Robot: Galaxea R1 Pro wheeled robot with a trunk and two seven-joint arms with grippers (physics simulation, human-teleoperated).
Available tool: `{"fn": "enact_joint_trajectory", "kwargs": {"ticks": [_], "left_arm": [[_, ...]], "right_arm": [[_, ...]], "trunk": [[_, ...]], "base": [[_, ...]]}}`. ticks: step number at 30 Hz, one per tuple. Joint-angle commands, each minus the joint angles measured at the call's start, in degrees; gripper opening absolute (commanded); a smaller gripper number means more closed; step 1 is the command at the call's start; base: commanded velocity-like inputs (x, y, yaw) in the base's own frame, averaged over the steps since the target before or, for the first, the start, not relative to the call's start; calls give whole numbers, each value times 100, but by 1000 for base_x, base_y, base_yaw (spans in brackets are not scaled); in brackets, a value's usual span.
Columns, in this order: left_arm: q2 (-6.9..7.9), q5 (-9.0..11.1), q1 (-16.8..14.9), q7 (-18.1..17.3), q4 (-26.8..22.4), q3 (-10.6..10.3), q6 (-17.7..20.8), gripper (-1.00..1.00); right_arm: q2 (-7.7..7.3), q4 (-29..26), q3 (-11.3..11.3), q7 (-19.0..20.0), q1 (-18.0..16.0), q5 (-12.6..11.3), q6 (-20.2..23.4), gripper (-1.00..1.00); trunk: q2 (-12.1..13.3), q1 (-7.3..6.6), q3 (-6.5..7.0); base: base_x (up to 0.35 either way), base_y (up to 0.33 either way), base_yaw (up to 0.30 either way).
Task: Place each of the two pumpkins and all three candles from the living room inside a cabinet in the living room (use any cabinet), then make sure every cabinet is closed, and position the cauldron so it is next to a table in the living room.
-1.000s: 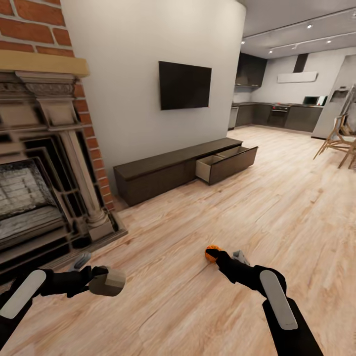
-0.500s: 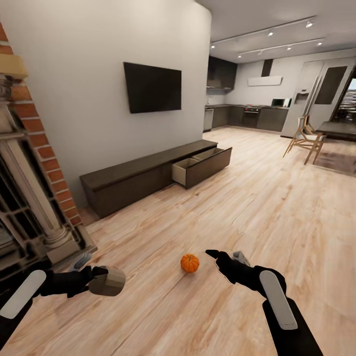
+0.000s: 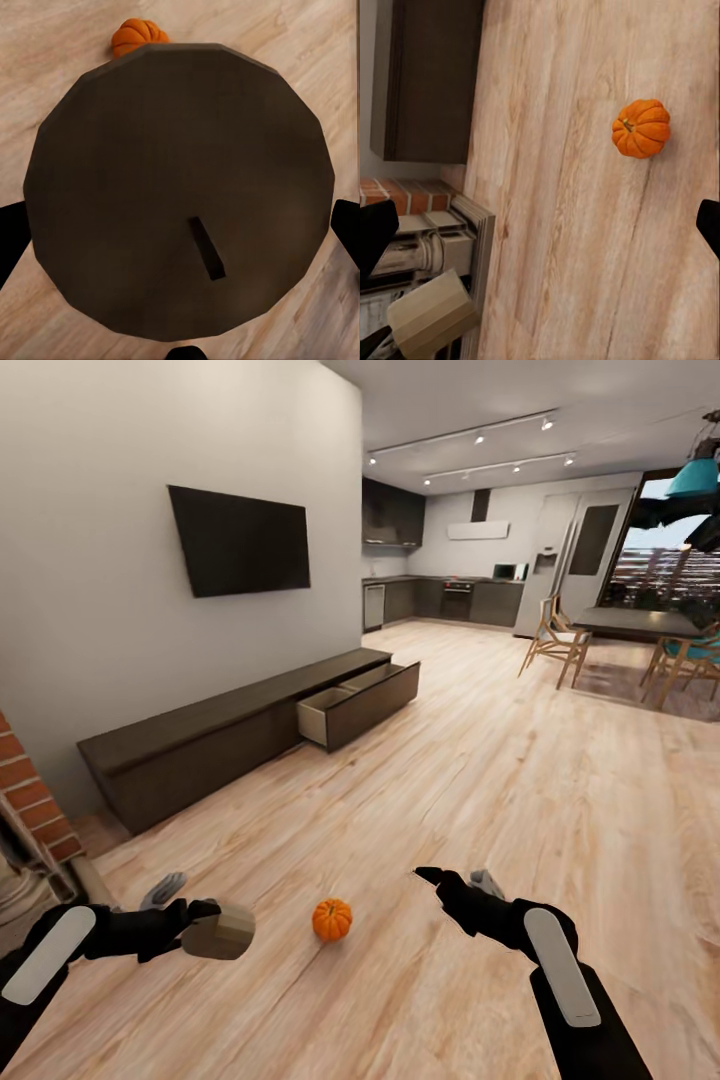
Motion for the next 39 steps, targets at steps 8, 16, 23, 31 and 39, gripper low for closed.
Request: {"fn": "enact_joint_trajectory", "kwargs": {"ticks": [8,16,23,31,39], "left_arm": [[2,63,-4,19,-2,-21,2,-100],[1,62,-4,20,-2,-22,2,-100],[1,62,-4,13,6,-22,1,-100],[1,62,-4,11,6,-22,0,-100],[1,62,-4,10,15,-22,-1,-100]], "right_arm": [[4,-1,-11,-54,-5,-67,20,100],[6,1,-11,-54,-5,-67,20,100],[6,7,-11,-54,-5,-67,20,100],[6,7,-11,-54,-5,-67,20,100],[6,1,-11,-54,-5,-67,20,100]], "trunk": [[-3,2,33],[-3,2,72],[-3,2,105],[-3,2,144],[-3,2,181]], "base": [[238,-208,-254],[239,-208,-254],[277,-141,-254],[328,-10,-254],[333,-7,-253]]}}
